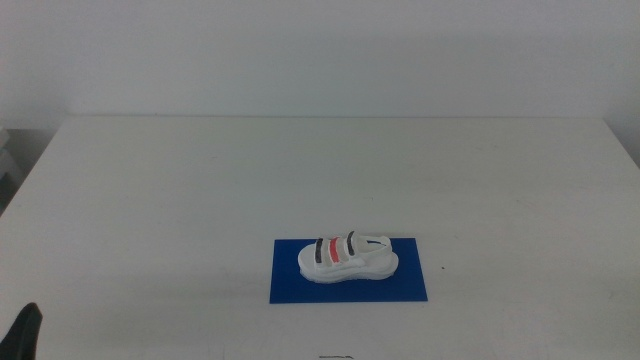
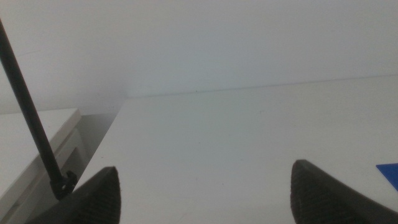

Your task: Use one arm to grab the shoe from the table and place it on the mat.

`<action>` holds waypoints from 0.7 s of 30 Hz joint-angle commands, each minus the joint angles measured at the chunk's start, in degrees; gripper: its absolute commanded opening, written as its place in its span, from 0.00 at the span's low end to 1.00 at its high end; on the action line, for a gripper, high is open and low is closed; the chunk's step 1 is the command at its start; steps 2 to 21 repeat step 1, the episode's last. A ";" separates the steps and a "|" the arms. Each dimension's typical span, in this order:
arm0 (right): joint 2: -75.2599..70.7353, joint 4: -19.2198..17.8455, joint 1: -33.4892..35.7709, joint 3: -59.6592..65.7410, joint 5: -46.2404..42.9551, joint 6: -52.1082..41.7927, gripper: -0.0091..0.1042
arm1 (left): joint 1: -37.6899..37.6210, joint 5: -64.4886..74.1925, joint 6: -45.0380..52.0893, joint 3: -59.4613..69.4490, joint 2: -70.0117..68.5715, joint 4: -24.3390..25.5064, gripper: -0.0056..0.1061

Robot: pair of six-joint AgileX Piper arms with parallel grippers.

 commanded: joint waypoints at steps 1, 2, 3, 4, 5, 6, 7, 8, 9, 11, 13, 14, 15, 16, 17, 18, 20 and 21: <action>-1.11 -0.51 0.09 -1.06 -4.33 -0.25 0.91 | -0.13 -4.45 -0.60 -1.46 -1.19 -0.19 0.89; -1.11 -0.51 0.09 -1.06 -4.33 -0.25 0.91 | -0.13 -4.45 -0.60 -1.46 -1.19 -0.19 0.89; -1.11 -0.51 0.09 -1.06 -4.33 -0.25 0.91 | -0.13 -4.45 -0.60 -1.46 -1.19 -0.19 0.89; -1.11 -0.51 0.09 -1.06 -4.33 -0.25 0.91 | -0.13 -4.45 -0.60 -1.46 -1.19 -0.19 0.89; -1.11 -0.51 0.09 -1.06 -4.33 -0.25 0.91 | -0.13 -4.45 -0.60 -1.46 -1.19 -0.19 0.89; -1.11 -0.51 0.09 -1.06 -4.33 -0.25 0.91 | -0.13 -4.45 -0.60 -1.46 -1.19 -0.19 0.89; -1.11 -0.51 0.09 -1.06 -4.33 -0.25 0.91 | -0.13 -4.45 -0.60 -1.46 -1.19 -0.19 0.89; -1.11 -0.51 0.09 -1.06 -4.33 -0.25 0.91 | -0.13 -4.45 -0.60 -1.46 -1.19 -0.19 0.89; -1.11 -0.51 0.09 -1.06 -4.33 -0.25 0.91 | -0.13 -4.45 -0.60 -1.46 -1.19 -0.19 0.89; -1.11 -0.51 0.09 -1.06 -4.33 -0.25 0.91 | -0.13 -4.45 -0.60 -1.46 -1.19 -0.19 0.89; -1.11 -0.51 0.09 -1.06 -4.33 -0.25 0.91 | -0.13 -4.45 -0.60 -1.46 -1.19 -0.19 0.89; -1.11 -0.51 0.09 -1.06 -4.33 -0.25 0.91 | -0.13 -4.45 -0.60 -1.46 -1.19 -0.19 0.89; -1.11 -0.51 0.09 -1.06 -4.33 -0.25 0.91 | -0.13 -4.45 -0.60 -1.46 -1.19 -0.19 0.89; -1.11 -0.51 0.09 -1.06 -4.33 -0.25 0.91 | -0.13 -4.45 -0.60 -1.46 -1.19 -0.19 0.89; -1.11 -0.51 0.09 -1.06 -4.33 -0.25 0.91 | -0.13 -4.45 -0.60 -1.46 -1.19 -0.19 0.89; -1.11 -0.51 0.09 -1.06 -4.33 -0.25 0.91 | -0.13 -4.45 -0.60 -1.46 -1.19 -0.19 0.89; -1.11 -0.51 0.09 -1.06 -4.33 -0.25 0.91 | -0.13 -4.45 -0.60 -1.46 -1.19 -0.19 0.89; -1.11 -0.51 0.09 -1.06 -4.33 -0.25 0.91 | -0.13 -4.45 -0.60 -1.46 -1.19 -0.19 0.89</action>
